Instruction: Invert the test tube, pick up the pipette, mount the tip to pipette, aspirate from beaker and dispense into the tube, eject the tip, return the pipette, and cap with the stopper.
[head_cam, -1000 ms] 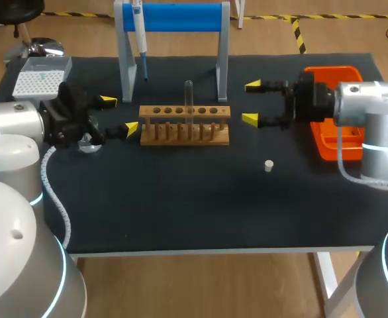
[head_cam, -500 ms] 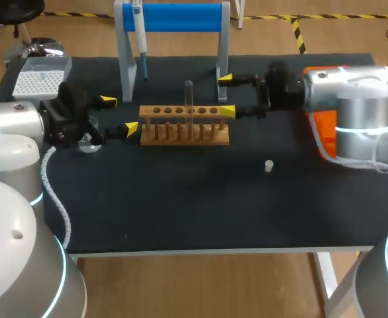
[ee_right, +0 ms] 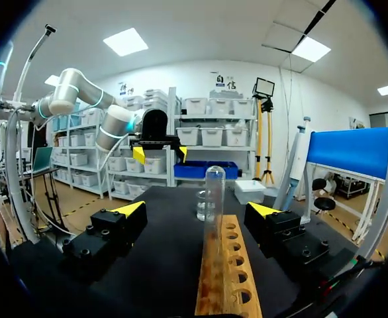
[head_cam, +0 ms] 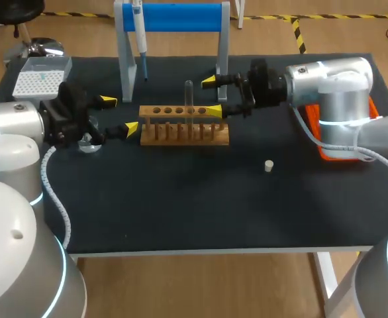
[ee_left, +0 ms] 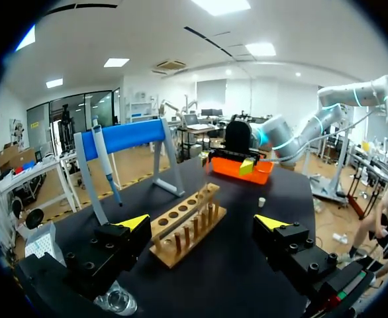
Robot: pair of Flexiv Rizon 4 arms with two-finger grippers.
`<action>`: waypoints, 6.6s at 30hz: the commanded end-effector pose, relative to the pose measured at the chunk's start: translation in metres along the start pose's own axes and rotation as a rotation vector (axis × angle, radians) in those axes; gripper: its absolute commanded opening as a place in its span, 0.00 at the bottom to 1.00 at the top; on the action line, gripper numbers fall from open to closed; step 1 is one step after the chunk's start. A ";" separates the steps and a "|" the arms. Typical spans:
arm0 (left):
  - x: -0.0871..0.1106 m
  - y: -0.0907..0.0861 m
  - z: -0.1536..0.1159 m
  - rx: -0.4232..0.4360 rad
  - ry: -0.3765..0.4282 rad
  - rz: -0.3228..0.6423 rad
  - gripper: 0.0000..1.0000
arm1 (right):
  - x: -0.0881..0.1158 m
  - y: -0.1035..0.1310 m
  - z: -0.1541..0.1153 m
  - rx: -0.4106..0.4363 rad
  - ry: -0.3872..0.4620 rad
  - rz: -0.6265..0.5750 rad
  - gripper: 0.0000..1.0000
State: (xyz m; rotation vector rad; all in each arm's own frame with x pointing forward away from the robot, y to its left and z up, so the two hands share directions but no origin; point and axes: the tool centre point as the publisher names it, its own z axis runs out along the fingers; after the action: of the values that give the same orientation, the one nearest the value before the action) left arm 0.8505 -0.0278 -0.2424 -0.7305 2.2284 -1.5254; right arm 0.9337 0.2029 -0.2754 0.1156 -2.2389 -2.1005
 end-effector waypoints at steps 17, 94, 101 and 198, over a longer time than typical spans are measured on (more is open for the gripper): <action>0.001 0.001 0.001 0.002 -0.003 0.001 1.00 | -0.015 -0.001 0.034 -0.026 0.074 0.006 0.82; 0.001 0.001 0.001 0.002 -0.003 0.001 1.00 | -0.022 0.030 0.045 -0.054 -0.023 0.023 0.00; 0.001 0.001 0.001 0.002 -0.003 0.001 1.00 | -0.023 0.044 0.044 -0.051 -0.023 0.014 0.00; 0.001 0.001 0.001 0.002 -0.003 0.001 1.00 | 0.027 0.084 -0.011 -0.046 -0.001 1.632 0.00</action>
State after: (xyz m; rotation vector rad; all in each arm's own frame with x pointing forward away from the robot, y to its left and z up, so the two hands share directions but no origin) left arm 0.8506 -0.0279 -0.2424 -0.7305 2.2285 -1.5252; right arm 0.9023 0.1953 -0.1895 -1.2184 -1.2476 -1.1412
